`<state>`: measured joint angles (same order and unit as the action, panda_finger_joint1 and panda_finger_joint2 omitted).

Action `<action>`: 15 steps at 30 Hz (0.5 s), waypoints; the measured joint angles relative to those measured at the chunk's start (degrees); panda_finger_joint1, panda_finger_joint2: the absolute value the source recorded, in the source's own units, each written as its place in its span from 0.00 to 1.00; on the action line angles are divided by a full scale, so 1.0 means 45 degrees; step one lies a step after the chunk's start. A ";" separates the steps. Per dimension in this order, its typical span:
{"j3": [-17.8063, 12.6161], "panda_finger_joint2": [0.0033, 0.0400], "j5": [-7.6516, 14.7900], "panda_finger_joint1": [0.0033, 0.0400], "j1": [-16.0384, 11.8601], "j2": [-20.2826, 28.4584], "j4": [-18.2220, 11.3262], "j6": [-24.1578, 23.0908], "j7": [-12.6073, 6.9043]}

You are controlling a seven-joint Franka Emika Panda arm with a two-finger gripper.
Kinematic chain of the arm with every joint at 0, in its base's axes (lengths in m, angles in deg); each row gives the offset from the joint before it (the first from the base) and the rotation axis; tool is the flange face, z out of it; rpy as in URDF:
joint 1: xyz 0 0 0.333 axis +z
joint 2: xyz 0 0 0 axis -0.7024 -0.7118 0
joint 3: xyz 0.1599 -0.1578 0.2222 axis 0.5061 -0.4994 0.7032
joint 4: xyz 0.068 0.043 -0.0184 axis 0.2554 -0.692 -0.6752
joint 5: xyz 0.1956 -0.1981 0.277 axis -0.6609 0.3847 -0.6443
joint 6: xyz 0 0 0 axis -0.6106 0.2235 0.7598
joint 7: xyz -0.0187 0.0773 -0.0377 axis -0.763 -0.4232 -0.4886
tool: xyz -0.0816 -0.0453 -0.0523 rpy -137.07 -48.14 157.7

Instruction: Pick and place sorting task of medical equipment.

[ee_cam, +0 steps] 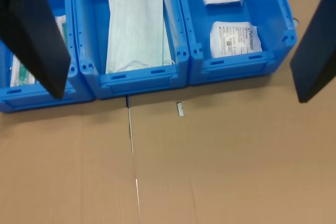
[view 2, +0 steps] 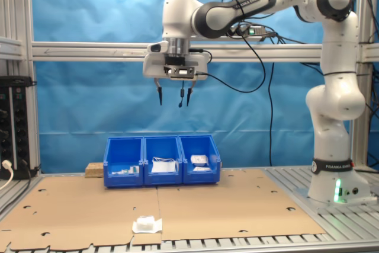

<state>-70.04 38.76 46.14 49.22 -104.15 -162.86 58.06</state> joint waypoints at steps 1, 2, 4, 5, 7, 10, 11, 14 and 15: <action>0.0029 1.00 0.0000 1.00 0.0000 -0.0119 0.0000 -0.0123 0.0000; 0.0058 1.00 0.0000 1.00 0.0000 -0.0242 0.0000 -0.0239 0.0000; 0.0113 1.00 0.0000 1.00 0.0000 -0.0513 0.0000 -0.0485 0.0000; 0.0138 1.00 0.0000 1.00 0.0000 -0.0654 0.0000 -0.0619 0.0000; 0.0187 1.00 0.0000 1.00 0.0000 -0.0952 0.0000 -0.0883 0.0000; 0.0270 1.00 0.0000 1.00 0.0000 -0.1404 -0.0001 -0.1282 0.0000; 0.0300 1.00 0.0000 1.00 0.0000 -0.1553 -0.0001 -0.1410 0.0000; 0.0404 1.00 0.0000 1.00 0.0000 -0.1959 -0.0001 -0.1745 0.0000; 0.0443 1.00 0.0000 1.00 0.0000 -0.2083 -0.0001 -0.1846 0.0000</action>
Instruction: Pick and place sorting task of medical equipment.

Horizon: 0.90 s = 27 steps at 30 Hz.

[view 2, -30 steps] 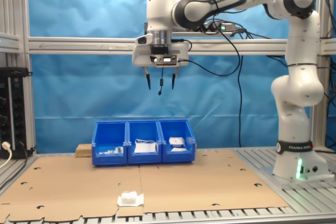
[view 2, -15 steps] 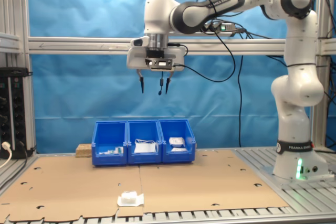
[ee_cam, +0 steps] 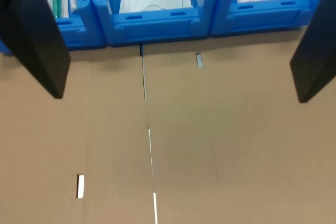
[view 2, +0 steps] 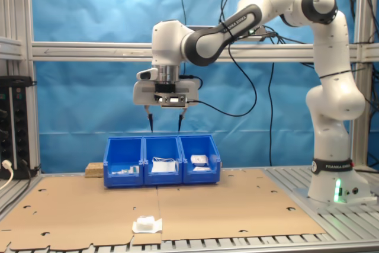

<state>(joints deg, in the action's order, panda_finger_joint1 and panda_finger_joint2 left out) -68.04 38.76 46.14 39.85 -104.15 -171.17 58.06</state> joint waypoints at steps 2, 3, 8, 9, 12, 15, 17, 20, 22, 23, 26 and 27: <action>0.0081 1.00 0.0000 1.00 0.0000 -0.0225 0.0000 -0.0174 0.0000; 0.0121 1.00 0.0000 1.00 0.0005 -0.0330 0.0000 -0.0262 0.0000; 0.0333 1.00 0.0000 1.00 0.0039 -0.0771 -0.0037 -0.0591 0.0000; 0.0374 1.00 0.0000 1.00 0.0053 -0.0849 -0.0044 -0.0645 0.0000; 0.0554 1.00 0.0000 1.00 0.0123 -0.1172 -0.0064 -0.0849 0.0000; 0.0703 1.00 0.0000 1.00 0.0186 -0.1431 -0.0069 -0.1001 0.0000; 0.0816 1.00 0.0000 1.00 0.0218 -0.1613 -0.0070 -0.1127 0.0000; 0.0976 1.00 0.0000 1.00 0.0261 -0.1913 -0.0070 -0.1400 0.0000; 0.1067 1.00 0.0000 1.00 0.0294 -0.2129 -0.0070 -0.1625 0.0000; 0.1112 1.00 0.0000 1.00 0.0307 -0.2236 -0.0070 -0.1757 0.0000; 0.1217 1.00 0.0000 1.00 0.0341 -0.2561 -0.0071 -0.2154 0.0000; 0.1247 1.00 0.0000 1.00 0.0346 -0.2667 -0.0071 -0.2300 0.0000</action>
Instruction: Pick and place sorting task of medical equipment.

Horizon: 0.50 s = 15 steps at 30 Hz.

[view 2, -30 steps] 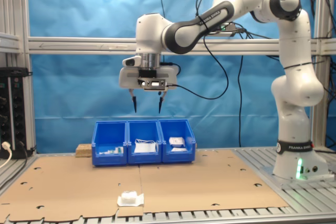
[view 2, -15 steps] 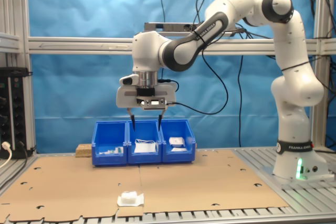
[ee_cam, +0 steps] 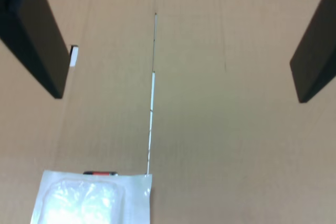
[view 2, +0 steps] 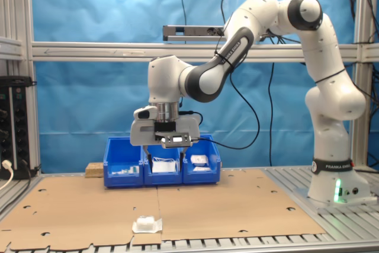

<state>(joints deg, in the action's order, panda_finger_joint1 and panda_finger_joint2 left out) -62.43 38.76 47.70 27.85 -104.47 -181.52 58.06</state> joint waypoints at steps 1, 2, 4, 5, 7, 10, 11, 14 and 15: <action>0.0027 1.00 0.0000 1.00 0.0002 -0.0103 0.0000 -0.0139 0.0000; 0.0048 1.00 0.0000 1.00 0.0003 -0.0199 0.0000 -0.0289 0.0000; 0.0064 1.00 0.0000 1.00 0.0005 -0.0292 -0.0002 -0.0444 0.0000; 0.0075 1.00 0.0000 1.00 0.0006 -0.0384 -0.0002 -0.0594 0.0000; 0.0084 1.00 0.0000 1.00 0.0007 -0.0549 -0.0002 -0.0897 0.0000; 0.0085 1.00 0.0000 1.00 0.0007 -0.0775 -0.0002 -0.1329 0.0000; 0.0085 1.00 0.0000 1.00 0.0007 -0.0844 -0.0001 -0.1477 0.0000; 0.0089 1.00 0.0000 1.00 0.0006 -0.1058 0.0009 -0.1858 0.0000; 0.0092 1.00 0.0000 1.00 0.0006 -0.1133 0.0017 -0.1979 0.0000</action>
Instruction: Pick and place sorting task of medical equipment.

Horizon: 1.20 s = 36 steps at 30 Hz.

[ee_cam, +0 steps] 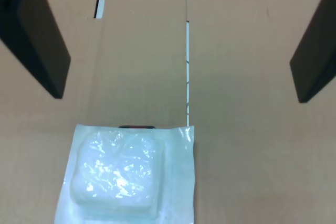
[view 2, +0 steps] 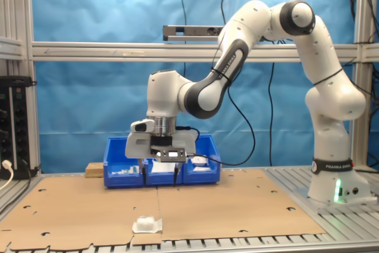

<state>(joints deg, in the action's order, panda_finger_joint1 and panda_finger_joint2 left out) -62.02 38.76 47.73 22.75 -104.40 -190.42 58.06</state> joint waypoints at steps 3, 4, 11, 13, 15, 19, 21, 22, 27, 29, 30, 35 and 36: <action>0.0012 1.00 0.0000 1.00 0.0000 -0.0254 0.0072 -0.0291 0.0000; 0.0021 1.00 0.0000 1.00 0.0000 -0.0433 0.0139 -0.0466 0.0000; 0.0046 1.00 0.0000 1.00 0.0000 -0.1140 0.0623 -0.0898 0.0000; 0.0048 1.00 0.0000 1.00 0.0000 -0.1343 0.0805 -0.1002 0.0000; 0.0049 1.00 0.0000 1.00 0.0000 -0.1533 0.1006 -0.1075 0.0000; 0.0049 1.00 0.0000 1.00 0.0000 -0.1891 0.1397 -0.1216 0.0000; 0.0050 1.00 0.0000 1.00 0.0000 -0.2053 0.1572 -0.1275 0.0000; 0.0051 1.00 0.0000 1.00 0.0000 -0.2131 0.1649 -0.1300 0.0000; 0.0056 1.00 0.0000 1.00 0.0000 -0.2483 0.1924 -0.1431 0.0000; 0.0057 1.00 0.0000 1.00 -0.0001 -0.2671 0.2002 -0.1496 0.0000; 0.0057 1.00 0.0000 1.00 -0.0001 -0.2729 0.2023 -0.1512 0.0000; 0.0059 1.00 0.0000 1.00 -0.0001 -0.2982 0.2074 -0.1582 0.0000; 0.0059 1.00 0.0000 1.00 -0.0001 -0.3023 0.2076 -0.1601 0.0000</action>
<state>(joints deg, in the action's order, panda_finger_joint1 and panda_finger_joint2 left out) -61.75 38.76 47.73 9.14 -95.05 -197.63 58.06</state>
